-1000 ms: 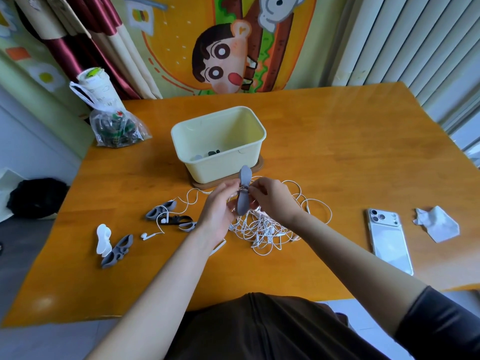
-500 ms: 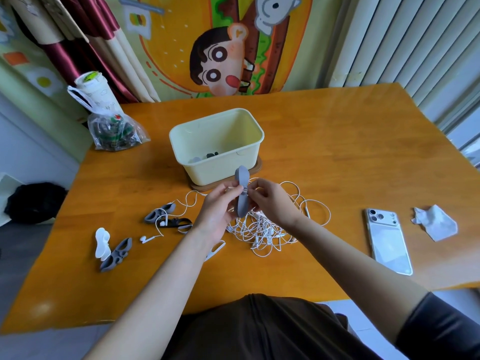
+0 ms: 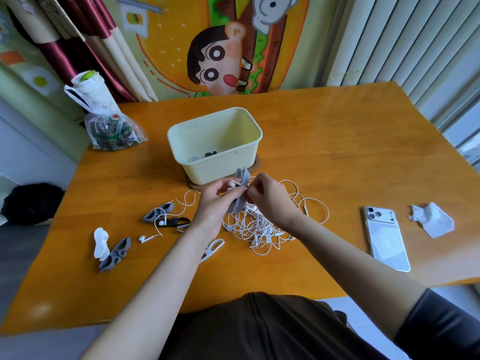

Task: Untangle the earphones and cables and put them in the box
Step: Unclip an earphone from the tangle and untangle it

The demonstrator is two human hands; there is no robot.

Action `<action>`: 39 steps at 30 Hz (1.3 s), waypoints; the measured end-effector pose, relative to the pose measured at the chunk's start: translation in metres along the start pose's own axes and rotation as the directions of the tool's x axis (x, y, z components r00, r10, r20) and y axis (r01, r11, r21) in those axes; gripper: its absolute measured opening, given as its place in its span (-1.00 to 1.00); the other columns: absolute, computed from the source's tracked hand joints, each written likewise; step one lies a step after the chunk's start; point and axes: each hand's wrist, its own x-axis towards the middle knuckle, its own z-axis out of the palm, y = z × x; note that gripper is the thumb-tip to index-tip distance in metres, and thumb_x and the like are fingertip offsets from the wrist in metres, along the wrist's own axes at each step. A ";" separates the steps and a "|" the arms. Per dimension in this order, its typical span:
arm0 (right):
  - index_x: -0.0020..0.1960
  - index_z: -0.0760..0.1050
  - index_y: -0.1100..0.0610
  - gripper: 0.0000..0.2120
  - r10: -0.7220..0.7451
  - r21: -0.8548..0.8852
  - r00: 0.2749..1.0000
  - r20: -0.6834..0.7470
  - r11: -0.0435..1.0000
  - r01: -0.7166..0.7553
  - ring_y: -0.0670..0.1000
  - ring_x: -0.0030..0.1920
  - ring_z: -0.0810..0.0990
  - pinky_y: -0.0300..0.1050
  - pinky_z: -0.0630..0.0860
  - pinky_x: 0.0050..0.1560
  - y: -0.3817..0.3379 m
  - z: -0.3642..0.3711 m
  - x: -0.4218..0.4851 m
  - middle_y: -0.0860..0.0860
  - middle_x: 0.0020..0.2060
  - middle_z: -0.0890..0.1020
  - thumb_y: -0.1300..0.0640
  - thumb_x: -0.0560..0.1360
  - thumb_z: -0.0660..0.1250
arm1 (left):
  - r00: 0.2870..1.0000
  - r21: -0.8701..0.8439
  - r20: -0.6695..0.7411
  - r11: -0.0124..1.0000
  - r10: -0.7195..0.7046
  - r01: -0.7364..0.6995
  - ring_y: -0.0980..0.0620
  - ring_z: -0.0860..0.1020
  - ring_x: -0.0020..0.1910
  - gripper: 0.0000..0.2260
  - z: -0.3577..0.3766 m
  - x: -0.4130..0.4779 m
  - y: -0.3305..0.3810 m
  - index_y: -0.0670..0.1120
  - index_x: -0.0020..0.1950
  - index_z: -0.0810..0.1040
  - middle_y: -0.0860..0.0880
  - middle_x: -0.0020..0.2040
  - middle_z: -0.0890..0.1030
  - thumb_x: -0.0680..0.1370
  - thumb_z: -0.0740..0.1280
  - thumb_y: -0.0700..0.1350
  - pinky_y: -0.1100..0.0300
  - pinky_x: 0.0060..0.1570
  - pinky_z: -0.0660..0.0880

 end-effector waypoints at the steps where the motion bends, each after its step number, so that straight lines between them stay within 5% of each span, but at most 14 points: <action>1: -0.11 0.37 0.22 -0.93 0.008 0.017 1.000 0.012 1.000 -0.009 0.03 -0.29 0.41 -0.28 0.32 -0.36 -0.001 0.000 0.001 0.11 -0.24 0.51 0.24 0.55 0.18 | 1.000 -0.020 0.013 1.000 -0.009 0.009 0.05 0.61 -0.03 -0.91 -0.001 0.000 0.001 -0.10 -0.06 0.58 -0.03 -0.13 0.64 0.51 0.37 -0.27 0.18 0.04 0.54; 4: -0.11 0.36 0.22 -0.93 0.041 0.140 0.997 0.071 0.989 -0.050 0.08 -0.21 0.48 -0.03 0.50 -0.16 -0.003 -0.002 0.002 0.11 -0.25 0.51 0.24 0.54 0.19 | 0.996 -0.119 0.062 0.990 -0.068 0.075 0.11 0.62 -0.12 -0.89 -0.004 -0.001 0.003 -0.11 -0.03 0.56 0.07 -0.26 0.65 0.52 0.33 -0.30 0.17 0.03 0.53; 7: -0.19 0.37 0.17 -0.87 0.047 0.268 0.994 0.102 0.961 -0.073 0.09 -0.21 0.46 0.15 0.50 -0.05 -0.003 -0.001 0.000 0.14 -0.25 0.51 0.26 0.54 0.20 | 0.988 -0.219 0.113 0.967 -0.110 0.132 0.07 0.61 -0.08 -0.91 -0.006 -0.001 0.003 -0.13 -0.02 0.53 -0.02 -0.12 0.64 0.55 0.29 -0.29 0.22 -0.05 0.56; 13: -0.21 0.43 0.18 -0.81 0.088 0.429 0.986 0.138 0.893 -0.140 0.08 -0.16 0.53 0.08 0.53 0.02 -0.002 -0.001 -0.001 0.09 -0.27 0.56 0.25 0.57 0.19 | 0.977 -0.358 0.159 0.913 -0.144 0.193 0.02 0.62 -0.06 -0.94 -0.006 -0.004 0.005 -0.12 -0.01 0.50 -0.06 -0.10 0.66 0.55 0.27 -0.24 0.23 -0.10 0.59; 17: -0.20 0.48 0.25 -0.79 0.114 0.532 0.977 0.180 0.824 -0.194 0.10 -0.15 0.59 0.01 0.56 0.05 -0.001 -0.001 -0.003 0.17 -0.23 0.59 0.25 0.59 0.19 | 0.977 -0.327 0.147 0.924 -0.156 0.196 -0.07 0.61 0.01 -0.86 -0.009 -0.005 0.009 -0.06 0.08 0.51 -0.09 -0.02 0.65 0.57 0.27 -0.23 0.03 -0.02 0.58; 21: -0.12 0.53 0.27 -0.85 0.154 0.496 0.983 0.099 0.849 -0.183 0.09 -0.14 0.58 0.09 0.54 0.08 0.006 0.005 -0.003 0.17 -0.19 0.62 0.24 0.57 0.24 | 0.992 0.171 0.124 0.985 -0.033 0.012 0.04 0.49 0.15 -0.80 -0.014 -0.004 0.006 0.12 0.16 0.49 0.02 0.12 0.55 0.59 0.29 -0.13 0.16 0.05 0.42; 25: -0.18 0.51 0.17 -0.86 0.130 0.405 0.991 -0.012 0.907 -0.114 0.15 -0.10 0.65 0.07 0.60 0.01 0.006 0.007 -0.004 0.20 -0.14 0.65 0.26 0.54 0.26 | 0.920 0.659 0.032 0.684 0.390 -0.312 0.13 0.42 -0.07 -0.79 -0.015 0.001 0.004 -0.04 0.14 0.57 0.07 -0.09 0.40 0.52 0.39 -0.15 0.49 -0.09 0.35; 27: -0.17 0.51 0.17 -0.88 0.106 0.337 0.993 -0.059 0.938 -0.080 0.09 -0.15 0.64 0.02 0.61 -0.04 0.005 0.007 -0.004 0.13 -0.20 0.64 0.25 0.54 0.27 | 0.877 0.737 0.072 0.568 0.474 -0.367 0.16 0.41 -0.22 -0.78 -0.012 -0.001 0.005 -0.07 0.18 0.56 0.01 -0.13 0.40 0.54 0.35 -0.21 0.55 -0.22 0.35; 29: -0.15 0.52 0.17 -0.89 0.089 0.306 0.992 -0.088 0.950 -0.058 0.03 -0.21 0.63 -0.09 0.62 -0.09 0.003 0.008 -0.003 0.06 -0.24 0.62 0.24 0.54 0.27 | 0.869 0.757 0.107 0.527 0.483 -0.386 0.13 0.48 -0.15 -0.77 -0.007 -0.004 0.004 -0.11 0.23 0.53 -0.07 -0.05 0.52 0.59 0.25 -0.26 0.59 -0.21 0.35; 32: -0.12 0.52 0.17 -0.91 0.030 0.212 0.994 -0.108 0.977 -0.007 -0.09 -0.29 0.57 -0.25 0.54 -0.20 0.000 0.009 -0.005 -0.01 -0.28 0.60 0.21 0.54 0.27 | 0.918 0.733 0.043 0.612 0.395 -0.298 0.13 0.51 -0.01 -0.74 0.002 -0.008 0.006 -0.14 0.28 0.51 -0.08 0.08 0.60 0.63 0.16 -0.26 0.64 -0.18 0.33; 36: -0.08 0.54 0.19 -0.88 -0.051 0.098 0.993 -0.102 0.993 0.061 -0.03 -0.25 0.61 -0.13 0.56 -0.21 0.004 0.011 -0.008 -0.01 -0.27 0.63 0.16 0.56 0.27 | 0.979 0.590 0.001 0.790 0.206 -0.167 0.24 0.51 -0.20 -0.90 0.000 -0.009 0.014 -0.01 0.06 0.56 0.14 -0.20 0.57 0.60 0.26 -0.11 0.54 -0.27 0.40; 39: -0.04 0.51 0.16 -0.89 -0.160 -0.012 0.986 -0.056 0.987 0.159 -0.04 -0.22 0.63 -0.11 0.59 -0.16 0.006 0.014 -0.010 0.02 -0.19 0.65 0.15 0.58 0.24 | 0.992 0.488 0.031 0.864 0.120 -0.120 0.10 0.59 -0.08 -0.91 -0.007 -0.004 0.015 0.02 -0.05 0.61 0.04 -0.15 0.65 0.57 0.31 -0.03 0.27 -0.06 0.52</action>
